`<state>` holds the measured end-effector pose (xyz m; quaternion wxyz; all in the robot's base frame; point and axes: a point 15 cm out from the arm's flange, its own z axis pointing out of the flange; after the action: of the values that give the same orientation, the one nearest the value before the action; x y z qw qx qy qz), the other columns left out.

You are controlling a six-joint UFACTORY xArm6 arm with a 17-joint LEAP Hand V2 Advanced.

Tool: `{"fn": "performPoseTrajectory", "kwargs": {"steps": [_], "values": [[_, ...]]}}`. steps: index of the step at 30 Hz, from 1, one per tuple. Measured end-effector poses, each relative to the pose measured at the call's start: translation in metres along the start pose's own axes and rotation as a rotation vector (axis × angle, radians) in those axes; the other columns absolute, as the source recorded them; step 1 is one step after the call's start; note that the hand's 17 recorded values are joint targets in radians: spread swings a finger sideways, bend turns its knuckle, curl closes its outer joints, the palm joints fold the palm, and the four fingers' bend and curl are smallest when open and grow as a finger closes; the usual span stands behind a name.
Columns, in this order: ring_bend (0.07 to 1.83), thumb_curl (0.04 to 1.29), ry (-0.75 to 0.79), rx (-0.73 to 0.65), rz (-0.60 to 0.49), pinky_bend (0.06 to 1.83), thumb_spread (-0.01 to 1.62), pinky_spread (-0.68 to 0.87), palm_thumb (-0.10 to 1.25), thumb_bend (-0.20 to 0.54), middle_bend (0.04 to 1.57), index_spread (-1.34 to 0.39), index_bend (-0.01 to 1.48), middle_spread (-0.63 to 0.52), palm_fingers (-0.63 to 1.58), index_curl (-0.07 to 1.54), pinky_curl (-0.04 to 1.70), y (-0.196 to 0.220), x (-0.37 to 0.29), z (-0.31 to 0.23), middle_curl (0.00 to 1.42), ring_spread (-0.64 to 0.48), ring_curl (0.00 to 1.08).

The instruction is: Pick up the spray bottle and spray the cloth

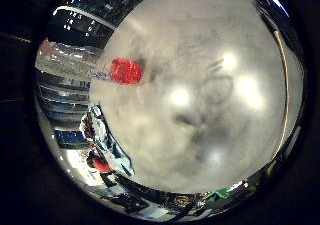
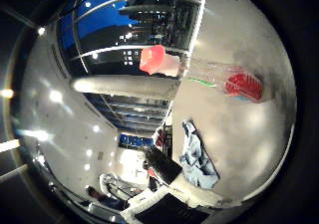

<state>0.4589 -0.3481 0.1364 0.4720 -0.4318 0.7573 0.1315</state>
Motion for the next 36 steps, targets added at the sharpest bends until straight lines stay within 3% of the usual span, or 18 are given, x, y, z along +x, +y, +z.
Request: {"fn": "performPoseTrajectory", "kwargs": {"steps": [18,24,26,30,31,32,34,36], "values": [[0.34,0.28,-0.015,-0.092,-0.060,0.41,1.01,0.38,0.45,-0.026,0.23,-0.21,0.15,0.08,0.08,0.26,0.30,-0.020,-0.023,0.068,0.35,0.15,0.26],[0.38,0.28,-0.020,-0.139,-0.078,0.43,1.00,0.36,0.48,-0.023,0.27,-0.18,0.14,0.06,0.19,0.25,0.30,-0.027,-0.040,0.104,0.36,0.10,0.26],[0.45,0.29,-0.023,-0.155,-0.072,0.43,1.00,0.33,0.50,-0.017,0.30,-0.18,0.14,0.04,0.31,0.25,0.29,-0.026,-0.044,0.116,0.36,0.06,0.27],[0.77,0.31,-0.068,-0.148,-0.050,0.56,1.00,0.03,0.60,-0.004,0.49,-0.26,0.16,-0.05,0.94,0.24,0.30,-0.028,-0.056,0.137,0.43,-0.08,0.35],[0.83,0.31,-0.085,-0.139,-0.043,0.62,0.99,-0.09,0.64,0.001,0.57,-0.30,0.24,-0.09,1.17,0.27,0.32,-0.030,-0.060,0.141,0.47,-0.12,0.38],[0.89,0.32,-0.100,-0.133,-0.038,0.68,0.99,-0.20,0.67,-0.010,0.65,-0.34,0.28,-0.12,1.18,0.32,0.37,-0.031,-0.064,0.145,0.51,-0.15,0.43],[0.97,0.33,-0.111,-0.143,-0.036,0.79,0.98,-0.29,0.73,-0.005,0.79,-0.37,0.48,-0.14,1.32,0.41,0.42,-0.030,-0.069,0.151,0.58,-0.18,0.48],[1.07,0.34,-0.113,-0.149,-0.038,0.92,0.97,-0.31,0.81,-0.004,0.92,-0.39,0.66,-0.16,1.29,0.52,0.50,-0.029,-0.073,0.155,0.64,-0.20,0.53]]}}
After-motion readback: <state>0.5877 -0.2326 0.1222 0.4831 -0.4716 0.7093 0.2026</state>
